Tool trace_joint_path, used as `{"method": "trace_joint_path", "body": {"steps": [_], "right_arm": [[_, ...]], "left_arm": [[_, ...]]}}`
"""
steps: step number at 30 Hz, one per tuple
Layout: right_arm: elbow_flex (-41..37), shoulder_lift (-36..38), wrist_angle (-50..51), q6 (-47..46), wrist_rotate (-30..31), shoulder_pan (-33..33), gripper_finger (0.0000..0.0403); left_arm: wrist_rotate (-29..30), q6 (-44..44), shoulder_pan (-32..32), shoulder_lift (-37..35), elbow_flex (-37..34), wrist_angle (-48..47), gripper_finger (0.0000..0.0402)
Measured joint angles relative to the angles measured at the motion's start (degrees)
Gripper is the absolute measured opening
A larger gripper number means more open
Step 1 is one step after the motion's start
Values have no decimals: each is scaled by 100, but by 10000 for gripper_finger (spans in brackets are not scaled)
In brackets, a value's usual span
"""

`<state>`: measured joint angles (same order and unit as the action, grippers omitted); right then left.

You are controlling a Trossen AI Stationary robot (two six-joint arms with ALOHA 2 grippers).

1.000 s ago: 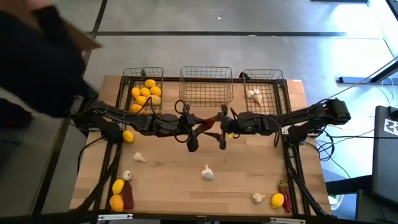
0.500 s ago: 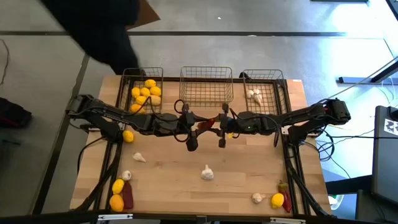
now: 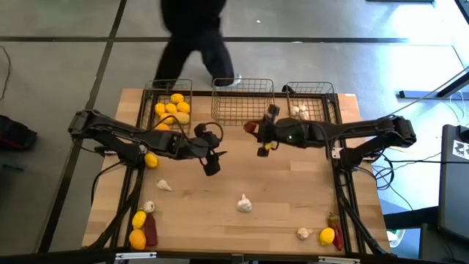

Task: Sort produce into baskets
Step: Put the red chili pepper into the middle gold wire basket

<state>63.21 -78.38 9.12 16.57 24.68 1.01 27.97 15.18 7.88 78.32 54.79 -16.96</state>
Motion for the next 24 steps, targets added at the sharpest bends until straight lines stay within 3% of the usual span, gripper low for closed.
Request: {"method": "trace_joint_path", "body": {"steps": [6, 11, 24], "right_arm": [[583, -25, 965, 32, 16, -672, 119], [690, -34, 1079, 84, -495, -1394, 119], [894, -741, 921, 72, -1754, -2873, 119]], "left_arm": [[46, 19, 0, 9, -771, 842, 218], [80, -213, -6, 7, -1366, 1987, 219], [192, -228, -15, 7, -1631, 2368, 219]]}}
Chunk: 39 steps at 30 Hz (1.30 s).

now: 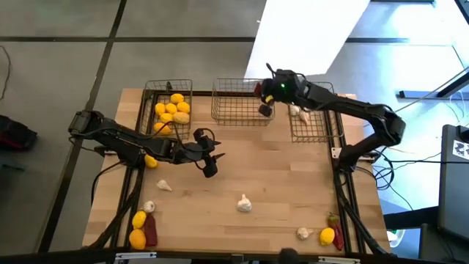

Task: Sort produce into baskets
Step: Put the red chili pepper into the middle gold wire basket

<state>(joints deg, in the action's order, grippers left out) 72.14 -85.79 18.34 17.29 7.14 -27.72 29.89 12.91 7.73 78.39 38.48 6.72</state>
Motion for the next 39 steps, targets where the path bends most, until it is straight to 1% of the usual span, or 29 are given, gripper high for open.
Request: {"method": "trace_joint_path", "body": {"steps": [5, 11, 15, 19, 25, 39], "right_arm": [[864, -765, 430, -27, -212, -223, 119], [2118, -1803, 1423, 36, -237, -473, 119], [2572, -2324, 1681, 128, -265, -565, 119], [2592, -2597, 1719, 238, -369, -569, 119], [2592, -2904, 2023, 409, -368, -571, 119], [2588, -3475, 2120, 416, -526, -569, 119]], "left_arm": [[0, -86, 0, 0, 0, -4, 219], [0, -73, 0, 0, 0, -11, 219], [0, -61, 0, 0, 0, -11, 219], [0, -68, 0, 0, 0, -9, 219], [0, -105, 0, 0, 0, -11, 219], [-2, -127, 0, 0, 1, -19, 219]]}}
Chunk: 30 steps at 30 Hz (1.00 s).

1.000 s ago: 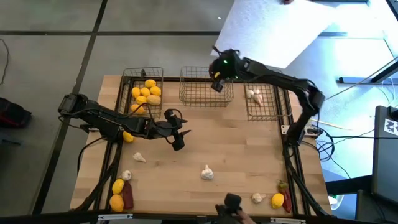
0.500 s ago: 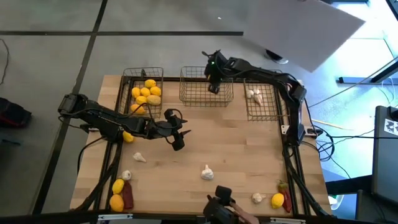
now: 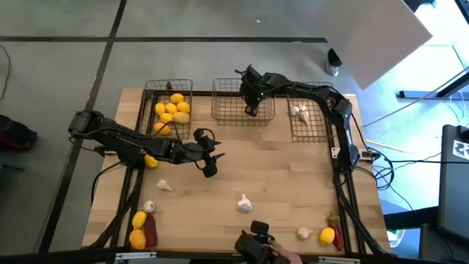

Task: Sort produce into baskets
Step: Put the red chili pepper into the middle gold wire basket, then put the white garlic into the right gold wire basket

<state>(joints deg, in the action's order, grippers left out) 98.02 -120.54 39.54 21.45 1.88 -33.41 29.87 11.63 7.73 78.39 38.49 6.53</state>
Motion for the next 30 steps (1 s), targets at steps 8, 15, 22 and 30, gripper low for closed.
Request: {"method": "trace_joint_path", "body": {"steps": [8, 15, 22, 30], "right_arm": [[-9, -134, 9, 3, 1, 0, 119], [-13, -143, -66, -2, 1, 2, 139], [-15, -156, -90, -7, 1, 2, 211], [-20, 250, 191, 120, 8, 109, 243]], "left_arm": [[0, -8, 0, 0, 1, 4, 219], [0, -25, 0, 0, 1, 4, 219], [0, -26, 0, 0, 1, 7, 219], [-1, -21, 0, 0, 1, 8, 219]]}}
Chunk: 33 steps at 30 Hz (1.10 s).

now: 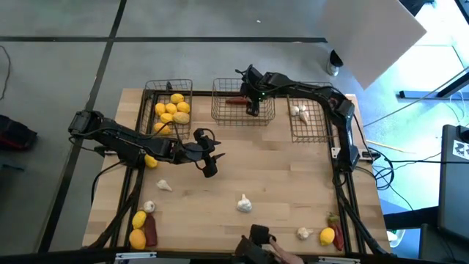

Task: Sort produce into baskets
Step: Put the white garlic into the right gold wire basket

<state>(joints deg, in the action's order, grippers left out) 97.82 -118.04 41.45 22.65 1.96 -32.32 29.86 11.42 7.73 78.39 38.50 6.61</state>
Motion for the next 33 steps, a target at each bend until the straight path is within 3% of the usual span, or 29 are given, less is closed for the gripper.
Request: {"method": "trace_joint_path", "body": {"steps": [17, 25, 33], "right_arm": [[-74, 2261, 1802, -556, -219, 1856, 237], [-1351, 2957, 1073, -1032, -308, 2943, 237], [-2682, 3027, -152, -1489, -308, 3790, 237]], "left_arm": [[-2, 2, 15, 0, 0, 7, 219], [-2, 4, 38, 0, 1, 7, 219], [-6, 256, 359, 2, 2, 122, 219]]}}
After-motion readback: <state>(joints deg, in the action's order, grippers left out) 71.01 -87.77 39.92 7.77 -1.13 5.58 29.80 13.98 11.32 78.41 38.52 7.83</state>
